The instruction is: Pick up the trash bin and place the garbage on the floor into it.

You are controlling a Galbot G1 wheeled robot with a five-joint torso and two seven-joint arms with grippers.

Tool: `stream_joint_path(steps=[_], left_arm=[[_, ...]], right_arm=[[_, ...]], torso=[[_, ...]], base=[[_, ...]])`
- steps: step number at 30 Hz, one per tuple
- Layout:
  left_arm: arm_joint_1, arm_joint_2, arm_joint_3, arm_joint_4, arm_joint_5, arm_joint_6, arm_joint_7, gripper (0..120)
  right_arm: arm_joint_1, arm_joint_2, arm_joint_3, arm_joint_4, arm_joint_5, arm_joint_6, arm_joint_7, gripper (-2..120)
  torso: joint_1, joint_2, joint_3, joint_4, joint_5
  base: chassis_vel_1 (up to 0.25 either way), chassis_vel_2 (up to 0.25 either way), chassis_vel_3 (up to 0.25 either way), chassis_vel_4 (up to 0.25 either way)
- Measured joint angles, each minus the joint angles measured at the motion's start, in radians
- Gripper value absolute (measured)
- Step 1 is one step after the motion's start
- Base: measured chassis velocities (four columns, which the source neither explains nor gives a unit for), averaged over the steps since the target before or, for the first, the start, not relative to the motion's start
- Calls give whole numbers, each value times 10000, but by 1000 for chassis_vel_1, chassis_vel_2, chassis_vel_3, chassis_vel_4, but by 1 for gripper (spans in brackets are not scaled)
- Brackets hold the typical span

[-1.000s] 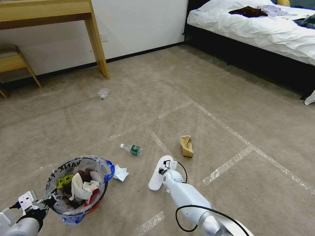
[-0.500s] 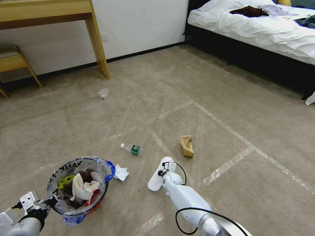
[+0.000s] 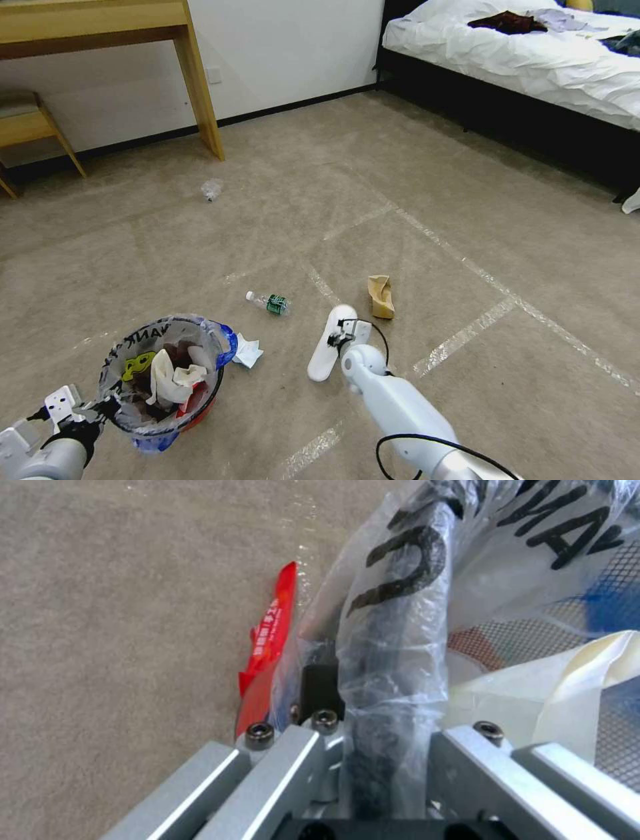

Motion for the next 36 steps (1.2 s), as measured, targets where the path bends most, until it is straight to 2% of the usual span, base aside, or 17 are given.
stream_joint_path(steps=[8, 10, 17, 20, 21, 24, 25, 28, 31, 36], left_arm=[[-18, 30, 112, -82, -48, 70, -11, 1], [-45, 43, 181, -133, -68, 110, -27, 1], [-53, 87, 226, -220, -174, 148, -58, 1], [-53, 87, 226, -220, -174, 148, -58, 1], [-48, 137, 229, -268, -209, 159, -76, 1], [-25, 169, 229, -315, -232, 171, -92, 1], [16, 210, 232, -376, -258, 197, -104, 1], [31, 239, 234, -390, -282, 202, -105, 1], [32, 313, 316, -469, -430, 278, -165, 1], [5, 383, 451, -588, -587, 373, -228, 1]], right_arm=[[-77, -635, 62, 1680, -231, 815, -418, 0], [11, -951, 88, 2832, -111, 1318, -853, 0], [403, -1173, -33, 4396, 152, 1925, -1238, 0], [403, -1173, -33, 4396, 152, 1925, -1238, 0], [589, -1295, -159, 5195, 487, 2147, -1422, 0], [724, -1430, -320, 5716, 797, 2294, -1535, 0], [1058, -1597, -585, 6546, 1143, 2558, -1726, 0], [1248, -1708, -847, 6937, 1383, 2676, -1833, 0], [1752, -1984, -1572, 7460, 1580, 3261, -2411, 0], [1898, -1969, -2036, 7682, 1730, 3767, -2983, 0]], torso=[[0, 0, 0, -1, -1], [0, 0, 0, -1, -3], [0, 0, 0, -1, -3], [0, 0, 0, -1, -3], [0, 1, -1, 0, -4], [1, 0, 2, -3, -3], [-2, 3, -4, -1, -6], [0, 2, -2, -1, -4], [0, 2, -1, 0, -2], [0, 2, -1, -2, -4]], base=[[0, 0, 0, 0], [0, 0, 0, 0], [0, 0, 0, 0], [0, 0, 0, 0], [0, 0, 0, 0], [0, 0, 0, 0], [0, 0, 0, 0], [0, 0, 0, 0], [0, 0, 0, 0], [0, 0, 0, 0]])
